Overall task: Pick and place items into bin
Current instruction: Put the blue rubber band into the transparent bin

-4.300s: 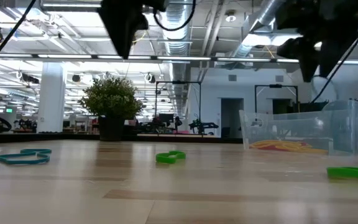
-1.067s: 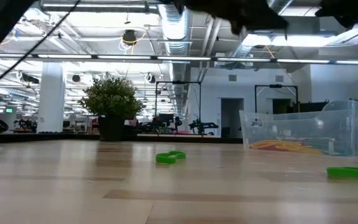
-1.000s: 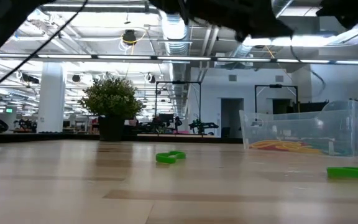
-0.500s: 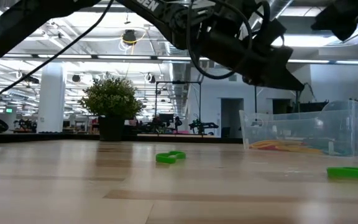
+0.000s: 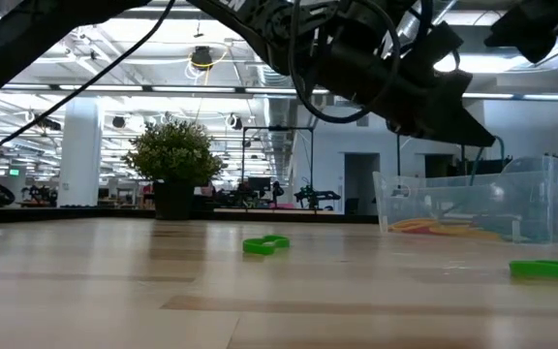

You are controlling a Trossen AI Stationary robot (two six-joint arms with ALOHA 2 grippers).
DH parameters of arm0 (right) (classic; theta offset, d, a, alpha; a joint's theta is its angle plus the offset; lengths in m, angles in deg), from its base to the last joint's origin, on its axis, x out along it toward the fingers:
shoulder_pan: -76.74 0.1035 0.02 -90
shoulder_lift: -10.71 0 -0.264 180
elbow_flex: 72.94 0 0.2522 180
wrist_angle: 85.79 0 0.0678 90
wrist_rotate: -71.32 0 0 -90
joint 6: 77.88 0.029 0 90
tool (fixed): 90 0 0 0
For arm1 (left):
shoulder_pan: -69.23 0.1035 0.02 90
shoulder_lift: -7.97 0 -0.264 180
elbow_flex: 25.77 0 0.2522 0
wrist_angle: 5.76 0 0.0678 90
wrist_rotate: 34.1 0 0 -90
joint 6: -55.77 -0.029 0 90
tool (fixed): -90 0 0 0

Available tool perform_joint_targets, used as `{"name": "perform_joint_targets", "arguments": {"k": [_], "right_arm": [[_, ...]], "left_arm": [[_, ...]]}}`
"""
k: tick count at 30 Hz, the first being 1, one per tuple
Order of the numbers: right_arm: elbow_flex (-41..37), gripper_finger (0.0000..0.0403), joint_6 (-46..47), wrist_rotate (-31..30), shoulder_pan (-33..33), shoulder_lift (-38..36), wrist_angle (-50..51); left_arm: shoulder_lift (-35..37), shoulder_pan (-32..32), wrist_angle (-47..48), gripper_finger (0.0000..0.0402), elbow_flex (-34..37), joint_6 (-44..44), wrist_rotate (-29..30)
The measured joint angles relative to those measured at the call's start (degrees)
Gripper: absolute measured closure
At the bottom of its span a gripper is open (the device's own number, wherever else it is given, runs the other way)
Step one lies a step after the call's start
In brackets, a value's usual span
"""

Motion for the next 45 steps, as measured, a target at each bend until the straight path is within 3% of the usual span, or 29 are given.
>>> {"name": "perform_joint_targets", "arguments": {"k": [7,19,23,27,31,37,42,45], "right_arm": [[0.0,0.0274,0.0,0.0,0.0,0.0,0.0],[0.0,0.0274,0.0,0.0,0.0,0.0,0.0],[0.0,0.0274,0.0,0.0,0.0,0.0,0.0],[0.0,0.0274,0.0,0.0,0.0,0.0,0.0],[0.0,0.0274,0.0,0.0,0.0,0.0,0.0],[0.0,0.0274,0.0,0.0,0.0,0.0,0.0],[0.0,0.0274,0.0,0.0,0.0,0.0,-0.1],[0.0,0.0274,0.0,0.0,0.0,0.0,-0.1]], "left_arm": [[1.9,-1.9,0.9,0.0317,-1.4,0.9,7.5],[1.2,-2.4,6.2,0.0317,-2.5,1.9,4.9],[3.0,-3.0,19.7,0.0317,-2.4,3.4,11.1],[9.0,-3.7,38.7,0.0317,-2.5,11.4,18.8],[16.2,-4.5,57.9,0.0317,-2.4,23.5,17.4],[27.3,-7.9,73.9,0.0317,-2.6,31.3,18.9],[30.0,-10.1,87.3,0.0317,-2.5,40.7,18.6],[29.4,-11.0,95.4,0.0317,-1.2,45.8,15.1]]}}
